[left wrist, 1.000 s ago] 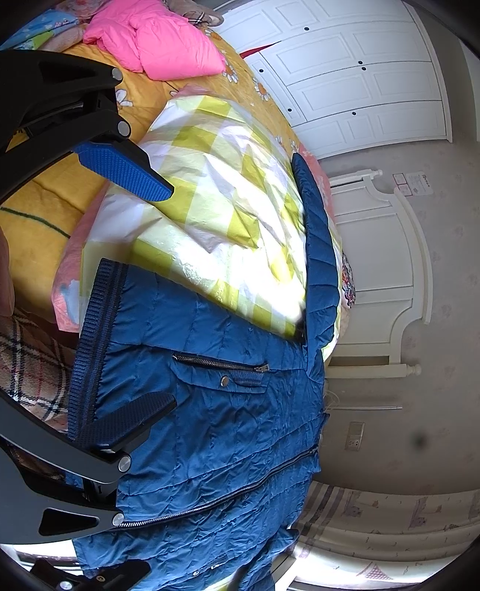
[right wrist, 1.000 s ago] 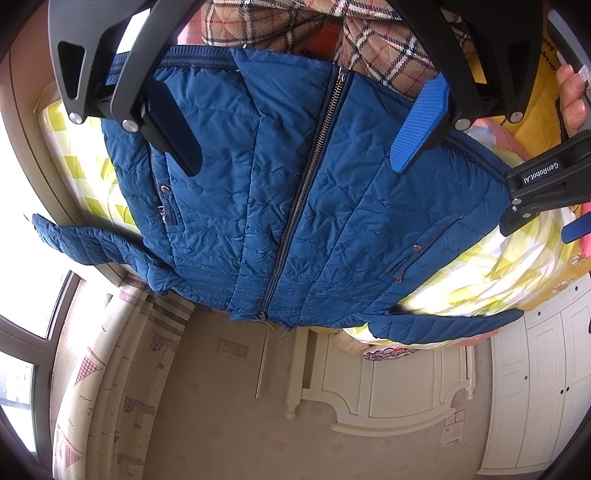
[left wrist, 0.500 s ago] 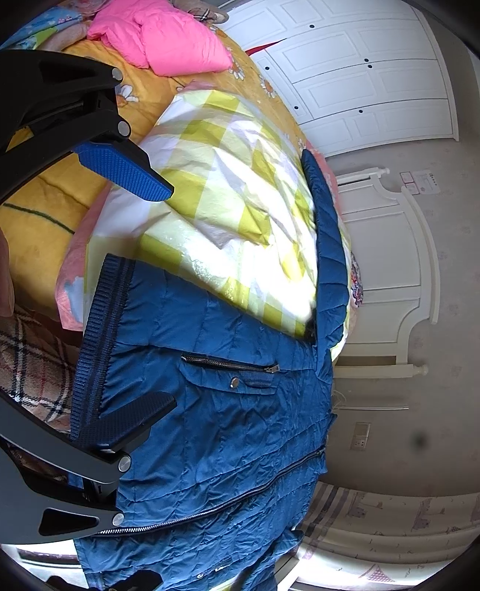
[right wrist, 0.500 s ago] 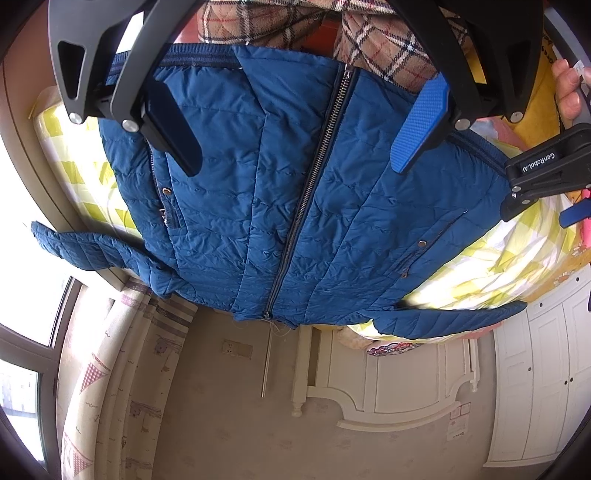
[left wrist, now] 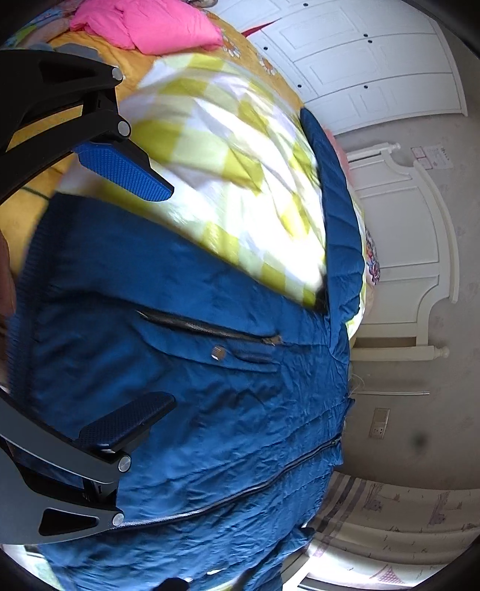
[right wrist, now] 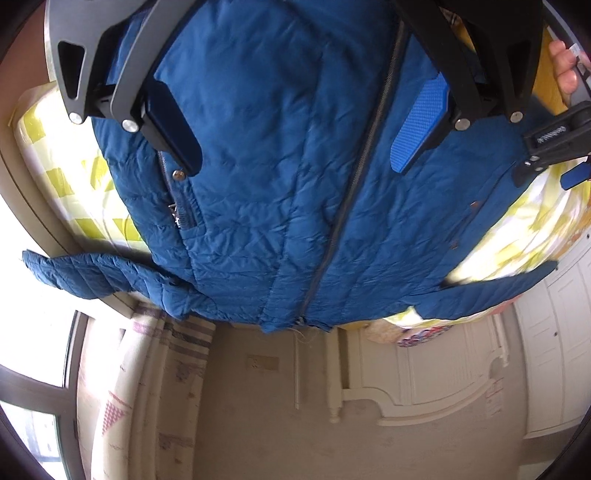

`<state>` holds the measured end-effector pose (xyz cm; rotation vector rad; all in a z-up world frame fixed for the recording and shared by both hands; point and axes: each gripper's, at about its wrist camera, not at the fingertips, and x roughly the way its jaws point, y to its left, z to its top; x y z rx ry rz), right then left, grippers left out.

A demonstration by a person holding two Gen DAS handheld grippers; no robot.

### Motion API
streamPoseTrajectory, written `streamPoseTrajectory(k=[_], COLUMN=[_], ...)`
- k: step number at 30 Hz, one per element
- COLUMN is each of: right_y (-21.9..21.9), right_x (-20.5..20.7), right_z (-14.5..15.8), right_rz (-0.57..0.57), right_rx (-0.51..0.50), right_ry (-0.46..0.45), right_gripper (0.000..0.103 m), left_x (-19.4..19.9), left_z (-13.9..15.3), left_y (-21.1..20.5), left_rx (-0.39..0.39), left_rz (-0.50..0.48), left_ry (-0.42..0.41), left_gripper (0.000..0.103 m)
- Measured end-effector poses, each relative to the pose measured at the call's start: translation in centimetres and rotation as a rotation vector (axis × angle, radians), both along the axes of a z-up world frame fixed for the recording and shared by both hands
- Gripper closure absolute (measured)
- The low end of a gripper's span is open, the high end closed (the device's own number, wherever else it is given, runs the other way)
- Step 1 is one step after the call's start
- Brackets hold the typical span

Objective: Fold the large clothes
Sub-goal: 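Reach the right tool to the sleeve by the window and grasp it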

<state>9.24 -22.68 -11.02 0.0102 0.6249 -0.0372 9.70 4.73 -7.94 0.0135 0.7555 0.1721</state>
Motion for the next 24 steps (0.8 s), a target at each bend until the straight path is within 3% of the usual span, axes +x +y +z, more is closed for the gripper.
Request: streamPoseTrajectory(k=[14,24], right_y=[-8.5,-15.6], right_x=[10.3,16.1], right_z=[0.5,0.5], right_rz=[-0.155,-0.284], right_rx=[0.045,0.091], right_ry=[0.069,0.101], right_gripper=[0.002,0.002], left_x=[12.7,22.4], left_z=[0.7,-1.2], left_y=[-4.6,-8.0], left_rx=[0.026,0.0], left_rz=[-0.074,-0.144], left_ry=[0.073,0.126], left_gripper=[0.004,0.004])
